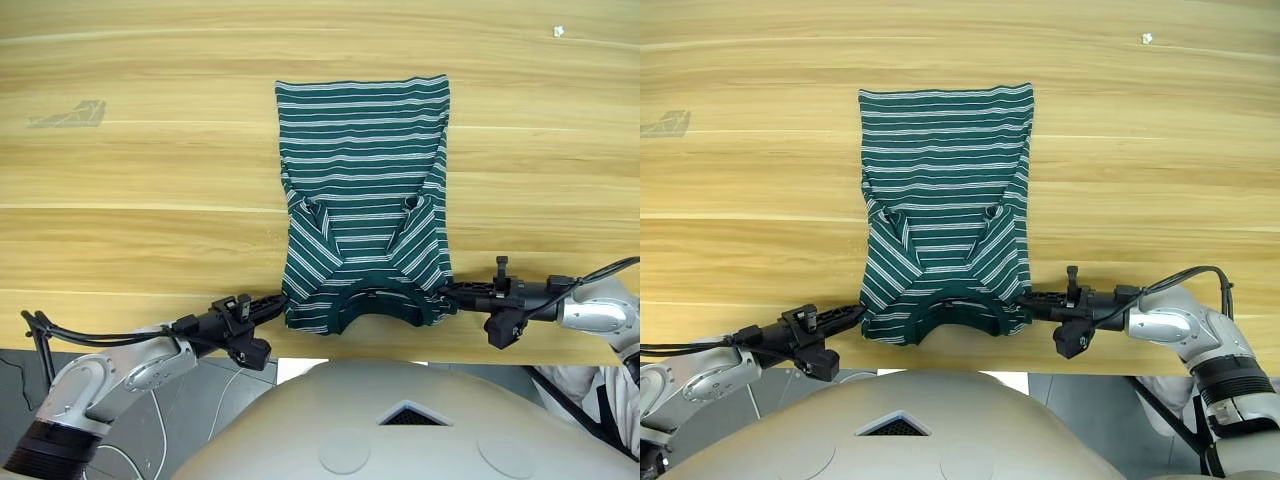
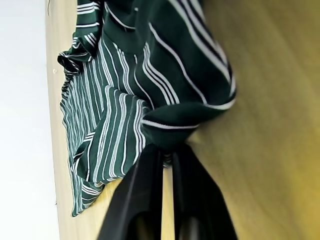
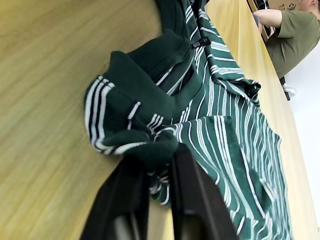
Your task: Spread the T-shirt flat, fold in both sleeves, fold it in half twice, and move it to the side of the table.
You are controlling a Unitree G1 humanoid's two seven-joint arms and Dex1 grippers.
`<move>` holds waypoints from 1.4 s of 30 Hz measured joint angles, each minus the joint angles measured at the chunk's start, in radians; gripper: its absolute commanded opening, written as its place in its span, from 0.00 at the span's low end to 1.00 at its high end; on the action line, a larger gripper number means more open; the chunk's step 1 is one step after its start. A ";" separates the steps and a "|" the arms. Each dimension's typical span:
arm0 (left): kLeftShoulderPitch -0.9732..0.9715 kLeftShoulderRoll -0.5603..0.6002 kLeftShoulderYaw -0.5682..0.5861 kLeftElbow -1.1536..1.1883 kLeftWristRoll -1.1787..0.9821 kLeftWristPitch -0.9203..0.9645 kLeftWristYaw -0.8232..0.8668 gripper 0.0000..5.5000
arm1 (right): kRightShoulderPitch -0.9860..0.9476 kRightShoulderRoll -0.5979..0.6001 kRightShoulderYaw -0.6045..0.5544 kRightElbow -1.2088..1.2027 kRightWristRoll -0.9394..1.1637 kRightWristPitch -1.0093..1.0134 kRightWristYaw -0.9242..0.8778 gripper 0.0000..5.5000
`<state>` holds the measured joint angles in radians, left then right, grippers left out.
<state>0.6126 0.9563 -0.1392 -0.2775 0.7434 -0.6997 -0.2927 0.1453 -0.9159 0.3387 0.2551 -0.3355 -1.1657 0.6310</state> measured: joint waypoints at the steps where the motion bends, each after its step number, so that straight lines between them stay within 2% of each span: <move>1: 0.000 0.001 0.000 0.000 -0.002 0.000 0.000 0.00 | 0.002 0.000 0.015 -0.002 0.019 0.023 0.008 0.01; 8: 0.006 0.006 -0.005 0.034 -0.117 0.003 -0.031 0.00 | 0.042 -0.032 0.078 -0.094 0.277 0.261 0.157 0.00; 12: 0.042 0.011 0.016 0.037 -0.264 0.042 -0.096 0.00 | 0.108 -0.110 0.077 -0.282 0.648 0.604 0.322 0.00; 15: 0.120 0.038 0.078 -0.042 -0.522 0.153 -0.209 0.00 | 0.127 -0.191 0.007 -0.400 0.905 0.860 0.438 0.00; 19: 0.189 0.108 0.197 -0.198 -0.840 0.312 -0.375 0.00 | 0.151 -0.263 -0.118 -0.479 1.099 1.068 0.540 0.00; 22: 0.277 0.130 0.322 -0.305 -1.042 0.443 -0.495 0.00 | 0.215 -0.267 -0.191 -0.533 1.127 1.152 0.575 0.00; 25: 0.397 0.122 0.440 -0.397 -1.143 0.532 -0.611 0.00 | 0.319 -0.272 -0.272 -0.601 1.126 1.185 0.600 0.00; 29: 0.507 0.067 0.511 -0.424 -1.149 0.575 -0.728 0.00 | 0.451 -0.261 -0.374 -0.694 1.108 1.204 0.632 0.00; 33: 0.535 0.027 0.579 -0.450 -1.162 0.607 -0.813 0.00 | 0.562 -0.223 -0.504 -0.831 1.139 1.256 0.629 0.00; 36: 0.542 0.008 0.613 -0.473 -1.180 0.637 -0.862 0.00 | 0.586 -0.205 -0.560 -0.898 1.177 1.312 0.629 0.00; 38: 0.494 0.012 0.610 -0.473 -1.180 0.670 -0.873 0.00 | 0.535 -0.188 -0.555 -0.891 1.164 1.337 0.623 0.00; 42: 0.150 0.043 0.483 -0.357 -1.120 0.733 -0.801 0.00 | 0.308 -0.133 -0.440 -0.765 1.013 1.344 0.588 0.00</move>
<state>0.7623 0.9990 0.3438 -0.6345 -0.3765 0.0330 -1.0942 0.4533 -1.0490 -0.1011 -0.5098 0.6777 0.1781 1.2186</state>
